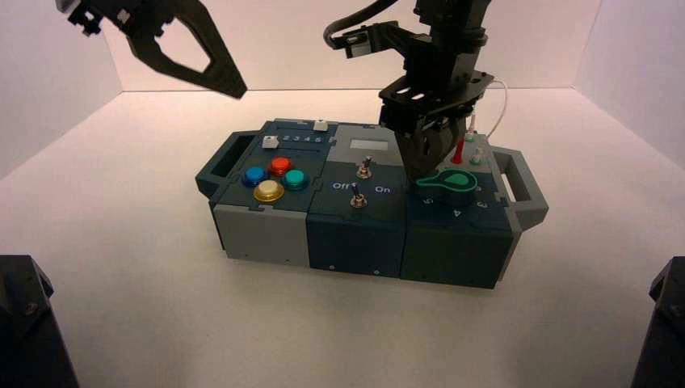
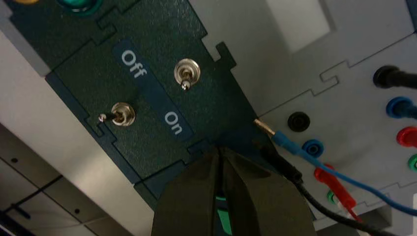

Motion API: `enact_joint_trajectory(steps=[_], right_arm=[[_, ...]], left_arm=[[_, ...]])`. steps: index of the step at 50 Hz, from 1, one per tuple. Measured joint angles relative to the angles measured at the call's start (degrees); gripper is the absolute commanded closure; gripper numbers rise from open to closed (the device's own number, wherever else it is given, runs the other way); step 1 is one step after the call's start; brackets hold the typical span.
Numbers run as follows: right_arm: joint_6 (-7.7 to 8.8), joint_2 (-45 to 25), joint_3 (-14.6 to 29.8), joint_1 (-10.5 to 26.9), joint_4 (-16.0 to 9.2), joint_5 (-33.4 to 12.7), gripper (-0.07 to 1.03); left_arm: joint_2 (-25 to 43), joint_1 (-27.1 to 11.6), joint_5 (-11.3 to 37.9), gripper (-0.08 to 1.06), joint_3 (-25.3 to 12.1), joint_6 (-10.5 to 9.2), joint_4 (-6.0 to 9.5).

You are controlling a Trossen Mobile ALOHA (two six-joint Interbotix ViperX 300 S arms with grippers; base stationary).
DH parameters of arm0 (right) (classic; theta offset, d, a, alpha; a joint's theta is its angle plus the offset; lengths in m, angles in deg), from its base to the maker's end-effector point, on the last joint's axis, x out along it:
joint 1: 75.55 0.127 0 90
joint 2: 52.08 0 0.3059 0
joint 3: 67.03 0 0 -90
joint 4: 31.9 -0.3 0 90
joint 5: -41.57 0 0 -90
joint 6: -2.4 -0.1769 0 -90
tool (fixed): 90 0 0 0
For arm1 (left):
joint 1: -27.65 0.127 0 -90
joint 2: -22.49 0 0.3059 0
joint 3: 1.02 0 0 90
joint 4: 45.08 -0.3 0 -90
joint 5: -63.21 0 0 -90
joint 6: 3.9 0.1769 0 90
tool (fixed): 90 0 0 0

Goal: Turn the knob to position 3.

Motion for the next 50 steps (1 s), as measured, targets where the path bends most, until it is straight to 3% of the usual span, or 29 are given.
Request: enact_joint_trajectory(steps=[50], right_arm=[[-0.09,1.7,-0.9,1.8,-2.1,-5.5,0.99]], left_arm=[[4.0,0.0,2.2,1.01,-2.4,0.44,0.09]])
